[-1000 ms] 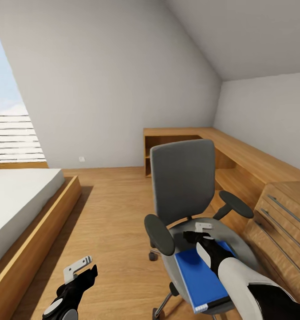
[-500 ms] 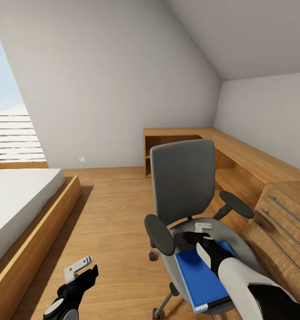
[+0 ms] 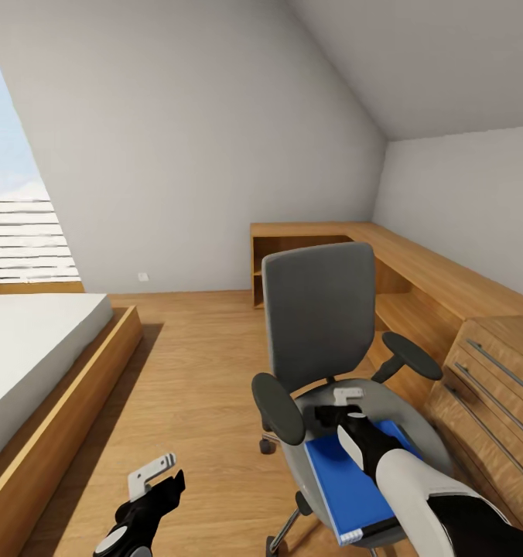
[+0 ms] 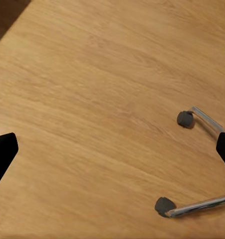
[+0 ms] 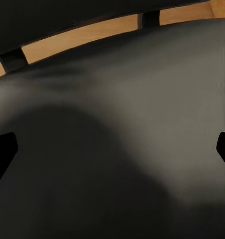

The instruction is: In the bedroom, organize the workspace by keeping the computer under the desk, ensuring the monitor is on the desk, placing the keyboard on the desk next to the monitor, placing the mouse on the desk next to the keyboard, moving the folder from the swivel chair onto the desk next to the mouse, stacking the notebook on top of the folder with the pen on top of the notebook, and positioning the swivel chair next to the desk.

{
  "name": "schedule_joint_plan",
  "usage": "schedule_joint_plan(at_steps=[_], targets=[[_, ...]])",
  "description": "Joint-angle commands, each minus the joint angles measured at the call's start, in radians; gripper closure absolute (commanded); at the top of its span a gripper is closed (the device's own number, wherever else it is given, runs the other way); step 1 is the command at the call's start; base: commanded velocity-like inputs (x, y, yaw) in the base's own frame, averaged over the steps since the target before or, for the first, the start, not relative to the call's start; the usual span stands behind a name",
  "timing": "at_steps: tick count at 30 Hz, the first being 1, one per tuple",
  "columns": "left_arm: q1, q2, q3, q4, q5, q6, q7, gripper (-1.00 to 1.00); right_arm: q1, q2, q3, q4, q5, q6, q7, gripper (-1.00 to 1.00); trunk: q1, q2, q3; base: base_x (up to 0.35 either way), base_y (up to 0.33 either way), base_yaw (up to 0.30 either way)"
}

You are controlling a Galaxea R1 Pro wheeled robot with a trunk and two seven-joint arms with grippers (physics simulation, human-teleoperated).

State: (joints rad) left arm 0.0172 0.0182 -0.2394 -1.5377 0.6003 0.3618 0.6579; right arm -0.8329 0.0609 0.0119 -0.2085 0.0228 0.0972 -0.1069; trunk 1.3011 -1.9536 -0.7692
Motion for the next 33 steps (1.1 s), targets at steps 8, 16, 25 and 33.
schedule_joint_plan(at_steps=[8,16,25,33], targets=[[0.0,0.003,-0.006,0.0,0.006,0.002,0.008,-1.0,0.0,-0.001,0.005,-0.003,0.014,-0.008,-0.004,-1.0,0.0,0.0,-0.001,0.0,0.0,0.0],[0.0,0.004,-0.006,0.001,0.006,0.002,0.008,-1.0,0.0,-0.001,0.005,-0.003,0.016,-0.009,-0.004,-1.0,0.0,0.0,-0.001,0.0,0.0,0.0],[0.0,0.005,-0.006,0.002,0.007,0.001,0.008,-1.0,0.0,-0.001,0.006,-0.003,0.017,-0.008,-0.004,-1.0,0.0,0.0,-0.001,0.0,-0.13,0.0],[0.0,0.005,-0.006,0.002,0.008,0.004,0.008,-1.0,0.0,-0.001,0.006,-0.002,0.017,-0.008,-0.004,-1.0,0.0,0.0,-0.001,0.0,-0.068,0.0]])
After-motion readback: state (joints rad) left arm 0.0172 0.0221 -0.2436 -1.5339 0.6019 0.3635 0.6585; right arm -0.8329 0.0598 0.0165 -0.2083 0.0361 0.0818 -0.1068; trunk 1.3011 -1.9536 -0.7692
